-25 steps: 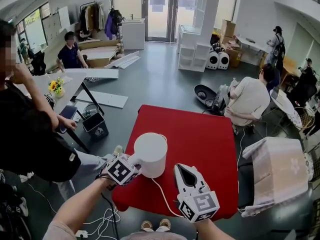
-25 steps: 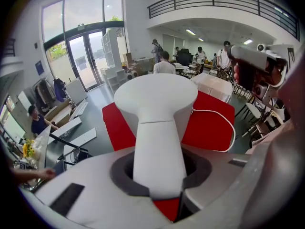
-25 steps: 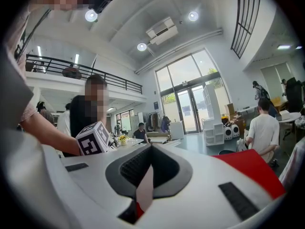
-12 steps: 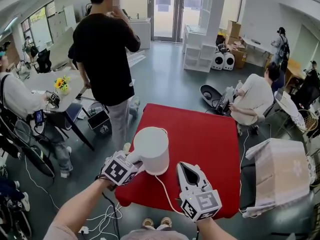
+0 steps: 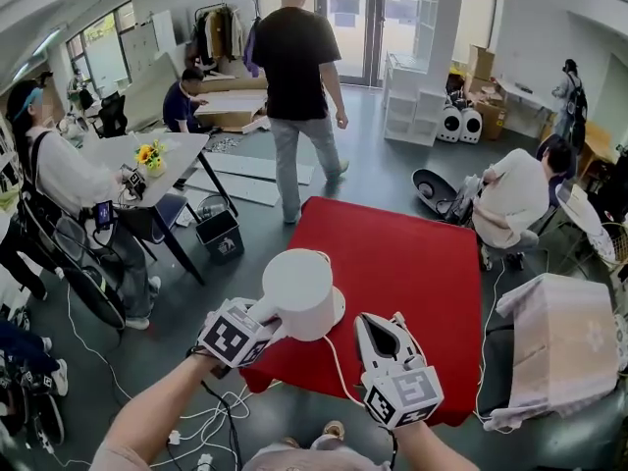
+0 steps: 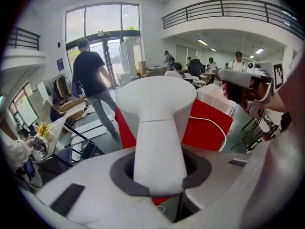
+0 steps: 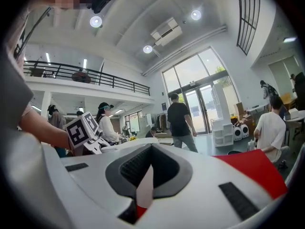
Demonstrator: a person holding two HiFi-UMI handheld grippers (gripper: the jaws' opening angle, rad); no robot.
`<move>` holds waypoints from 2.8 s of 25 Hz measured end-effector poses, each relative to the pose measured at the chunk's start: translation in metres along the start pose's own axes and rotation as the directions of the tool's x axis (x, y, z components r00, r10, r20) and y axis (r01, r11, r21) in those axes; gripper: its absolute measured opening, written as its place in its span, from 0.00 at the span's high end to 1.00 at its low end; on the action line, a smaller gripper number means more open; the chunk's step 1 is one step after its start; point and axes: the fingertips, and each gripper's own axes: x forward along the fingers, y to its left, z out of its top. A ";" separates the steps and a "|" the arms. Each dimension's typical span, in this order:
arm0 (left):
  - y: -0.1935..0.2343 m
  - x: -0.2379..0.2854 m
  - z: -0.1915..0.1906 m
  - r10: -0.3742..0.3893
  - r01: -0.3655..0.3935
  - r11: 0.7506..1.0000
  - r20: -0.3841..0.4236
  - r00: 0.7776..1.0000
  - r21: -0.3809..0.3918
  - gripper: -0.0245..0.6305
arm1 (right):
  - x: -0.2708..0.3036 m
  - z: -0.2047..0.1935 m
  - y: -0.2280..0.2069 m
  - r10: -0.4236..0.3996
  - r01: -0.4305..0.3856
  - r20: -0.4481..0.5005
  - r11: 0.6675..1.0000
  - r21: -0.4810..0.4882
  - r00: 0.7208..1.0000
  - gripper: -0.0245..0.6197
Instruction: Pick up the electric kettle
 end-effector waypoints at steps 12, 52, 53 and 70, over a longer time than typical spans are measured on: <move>-0.029 -0.049 -0.050 -0.025 0.025 1.000 0.013 1.000 0.016 0.79 | -0.032 -0.006 0.068 -0.008 0.009 0.012 1.000 -0.021 1.000 0.93; -0.117 -0.135 -0.137 -0.006 0.007 1.000 0.051 0.999 -0.025 0.80 | -0.139 -0.017 0.157 0.019 -0.016 0.039 0.997 -0.076 0.999 0.94; -0.117 -0.136 -0.137 -0.008 0.009 1.000 0.050 0.999 -0.024 0.80 | -0.140 -0.017 0.158 0.018 -0.015 0.038 0.997 -0.077 0.999 0.94; -0.120 -0.139 -0.140 -0.017 0.018 1.000 0.055 0.998 -0.021 0.79 | -0.141 -0.016 0.163 0.022 -0.019 0.036 0.996 -0.084 0.999 0.93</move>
